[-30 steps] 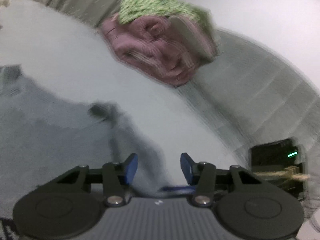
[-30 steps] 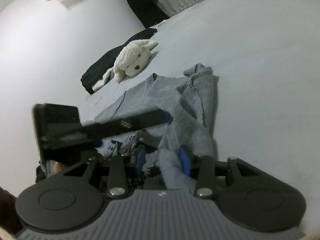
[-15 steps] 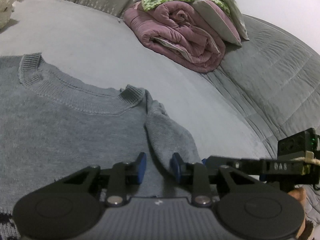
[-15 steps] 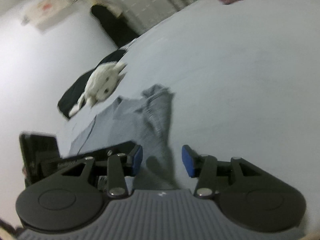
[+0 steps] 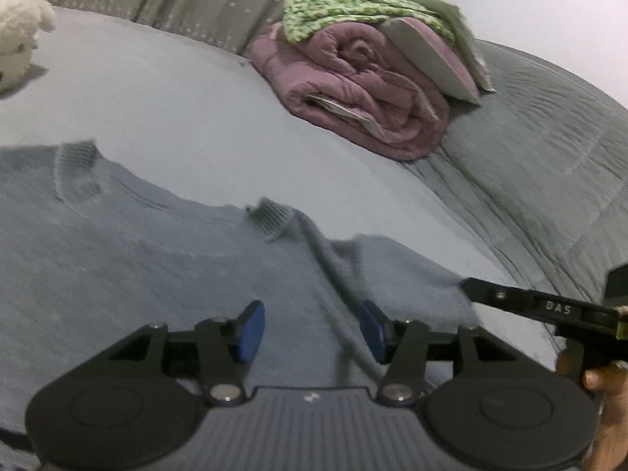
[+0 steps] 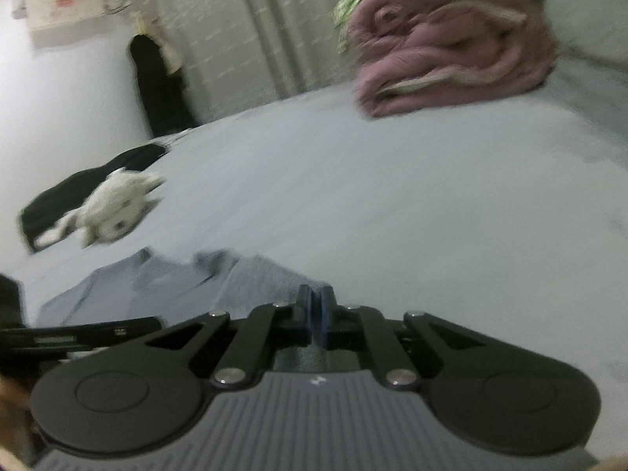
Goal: Fold clothes
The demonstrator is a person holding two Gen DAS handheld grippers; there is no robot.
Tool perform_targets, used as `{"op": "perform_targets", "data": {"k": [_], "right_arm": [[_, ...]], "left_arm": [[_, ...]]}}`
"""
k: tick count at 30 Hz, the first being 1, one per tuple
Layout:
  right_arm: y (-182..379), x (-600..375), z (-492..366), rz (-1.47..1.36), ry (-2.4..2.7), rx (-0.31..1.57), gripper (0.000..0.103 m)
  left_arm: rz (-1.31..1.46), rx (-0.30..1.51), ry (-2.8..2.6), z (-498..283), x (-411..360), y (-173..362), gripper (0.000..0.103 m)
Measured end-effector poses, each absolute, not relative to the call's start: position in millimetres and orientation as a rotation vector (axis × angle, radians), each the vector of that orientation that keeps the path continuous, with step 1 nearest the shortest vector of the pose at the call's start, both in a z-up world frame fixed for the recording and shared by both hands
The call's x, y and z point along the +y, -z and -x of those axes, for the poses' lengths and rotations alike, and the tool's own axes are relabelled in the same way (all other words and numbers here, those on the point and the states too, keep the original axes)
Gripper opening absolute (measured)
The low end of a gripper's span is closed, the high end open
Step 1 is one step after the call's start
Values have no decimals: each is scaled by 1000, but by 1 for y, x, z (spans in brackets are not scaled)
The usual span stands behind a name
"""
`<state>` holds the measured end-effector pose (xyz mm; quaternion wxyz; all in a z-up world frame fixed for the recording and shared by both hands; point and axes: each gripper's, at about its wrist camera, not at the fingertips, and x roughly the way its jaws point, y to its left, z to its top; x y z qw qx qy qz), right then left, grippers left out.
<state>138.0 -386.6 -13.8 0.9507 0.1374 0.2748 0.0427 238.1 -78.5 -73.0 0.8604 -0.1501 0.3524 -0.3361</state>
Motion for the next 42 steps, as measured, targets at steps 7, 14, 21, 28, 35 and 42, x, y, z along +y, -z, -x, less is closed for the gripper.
{"op": "perform_targets", "data": {"k": [7,14,21,28,35,42], "right_arm": [[19,-383,-139,-36,201,518,1],[32,-397,-150,-135,105,572,5],[31,-415,-146,-281,54,601,14],[46,-445,-143,-472,23,656,37],[46,-450,-136,-509,-14,650,47],[47,-433,-136,-400,-70,699,47]], "left_arm": [[249,752,586,-263,-83,55,56],[233,795,575,-317,-83,43,55],[332,945,677,-355,-94,62,54],[498,1034,750,-375,-101,84,45],[640,999,769,-382,-107,95,1],[595,908,672,-373,-107,100,1]]}}
